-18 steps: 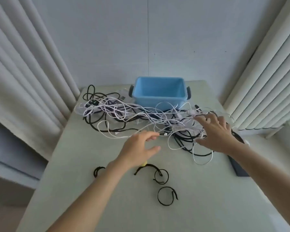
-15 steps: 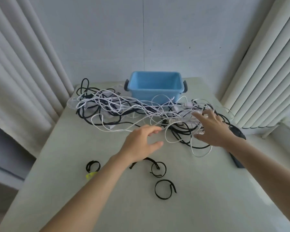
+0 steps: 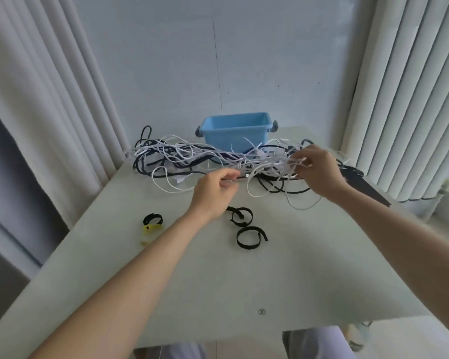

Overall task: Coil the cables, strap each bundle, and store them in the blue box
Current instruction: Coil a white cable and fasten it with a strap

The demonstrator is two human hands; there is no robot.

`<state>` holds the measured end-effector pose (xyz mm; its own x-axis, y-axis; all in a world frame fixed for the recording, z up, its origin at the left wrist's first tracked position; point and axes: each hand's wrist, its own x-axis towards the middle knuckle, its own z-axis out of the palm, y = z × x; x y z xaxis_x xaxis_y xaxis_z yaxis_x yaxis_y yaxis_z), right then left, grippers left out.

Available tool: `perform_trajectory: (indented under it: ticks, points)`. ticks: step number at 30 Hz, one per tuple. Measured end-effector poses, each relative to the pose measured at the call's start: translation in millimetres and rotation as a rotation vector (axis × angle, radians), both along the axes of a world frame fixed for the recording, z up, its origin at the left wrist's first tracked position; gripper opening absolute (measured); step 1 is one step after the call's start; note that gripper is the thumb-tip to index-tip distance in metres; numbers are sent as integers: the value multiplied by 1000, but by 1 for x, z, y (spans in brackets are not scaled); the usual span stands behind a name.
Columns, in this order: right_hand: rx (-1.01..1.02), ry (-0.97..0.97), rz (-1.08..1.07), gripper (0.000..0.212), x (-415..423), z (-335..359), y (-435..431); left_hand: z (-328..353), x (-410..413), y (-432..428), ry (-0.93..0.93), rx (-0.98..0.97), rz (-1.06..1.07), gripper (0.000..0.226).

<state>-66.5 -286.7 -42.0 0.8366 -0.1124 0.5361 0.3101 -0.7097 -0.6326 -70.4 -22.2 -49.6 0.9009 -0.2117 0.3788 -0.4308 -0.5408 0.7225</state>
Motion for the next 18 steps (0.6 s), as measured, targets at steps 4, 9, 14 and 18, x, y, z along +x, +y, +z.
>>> perform_trajectory:
  ticks: [4, 9, 14, 18]
  points:
    - [-1, -39, 105, 23, -3, 16, 8, 28, 0, -16, -49, 57, -72, 45]
    - [8, -46, 217, 18, 22, 33, 20, 45, 35, -35, 13, 167, -187, 43]
    - [192, -28, 196, 34, 69, 37, 22, 44, 82, -37, 64, 87, -157, 27]
    - [319, -67, 71, 44, 101, 27, 26, 34, 102, -31, 223, -183, -128, 37]
